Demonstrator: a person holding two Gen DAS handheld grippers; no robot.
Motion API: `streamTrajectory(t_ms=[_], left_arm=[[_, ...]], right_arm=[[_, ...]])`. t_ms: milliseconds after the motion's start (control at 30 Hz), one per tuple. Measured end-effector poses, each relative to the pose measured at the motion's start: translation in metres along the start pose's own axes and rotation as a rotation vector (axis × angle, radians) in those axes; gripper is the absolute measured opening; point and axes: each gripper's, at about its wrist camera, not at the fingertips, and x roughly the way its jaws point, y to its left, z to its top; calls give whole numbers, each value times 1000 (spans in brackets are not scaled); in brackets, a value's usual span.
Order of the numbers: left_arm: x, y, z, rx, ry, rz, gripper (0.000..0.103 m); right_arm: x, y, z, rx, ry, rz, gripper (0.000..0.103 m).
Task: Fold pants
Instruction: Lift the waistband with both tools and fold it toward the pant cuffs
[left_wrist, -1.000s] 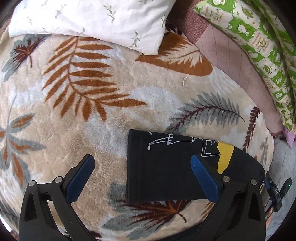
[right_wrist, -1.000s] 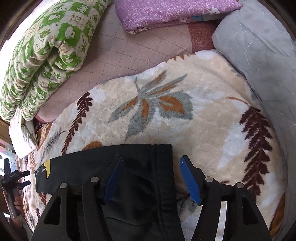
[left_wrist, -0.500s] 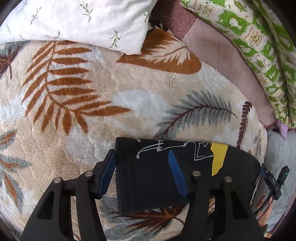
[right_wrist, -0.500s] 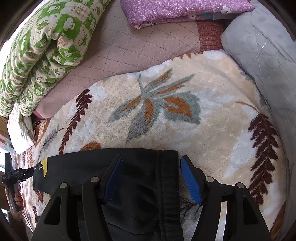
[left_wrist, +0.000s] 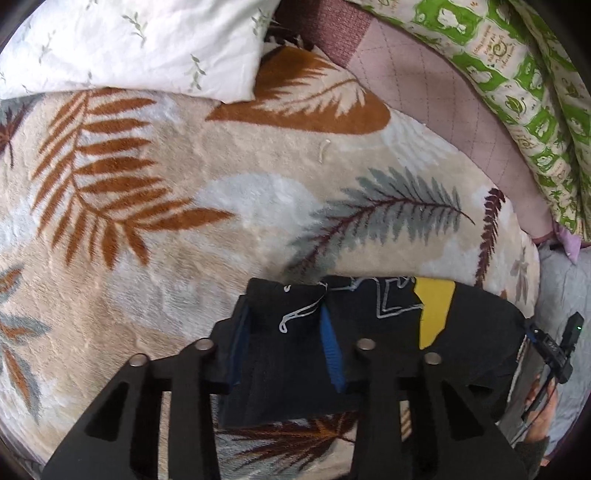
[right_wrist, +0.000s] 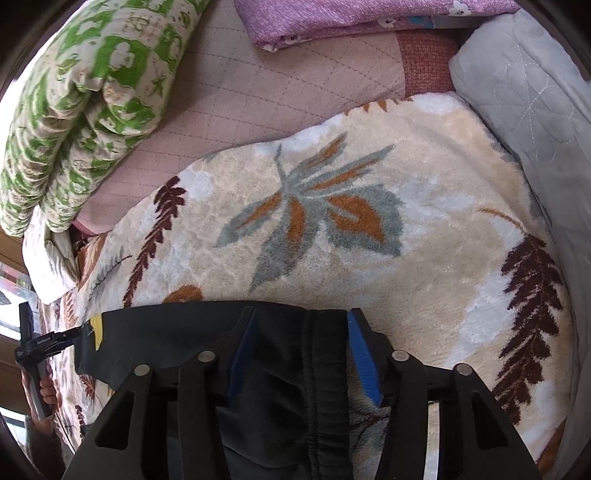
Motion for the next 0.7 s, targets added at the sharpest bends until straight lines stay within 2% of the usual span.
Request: streamTrajectory(t_ms=[67,167,200,233,267,467,700], left_arm=[[1,-6,-2,20,-7,29,32],[2,-9,-2,11,-17,29,22],[0,-7,-3,-5,-21,20,19],[-2,-6,-4,-13,-28,20,17],[-4,-6,-5,-14,-36,23,15],[-33,-15,-19,12,-128,28,13],[-82,-12,-46,33,-258,63,12]], right_arm=[[5,-1,0,-2,34,-8,43],[10,-1,-1,-5,68,-8,45],[10,-2,-1,-5,59,-15,42],[8,-1,-1,-9,40,-27,29],[7,0,-2,-15,31,-20,26],[-22,14,-9,-115,-68,-24,26],[-70,39,-24,-275,-179,-77,26]])
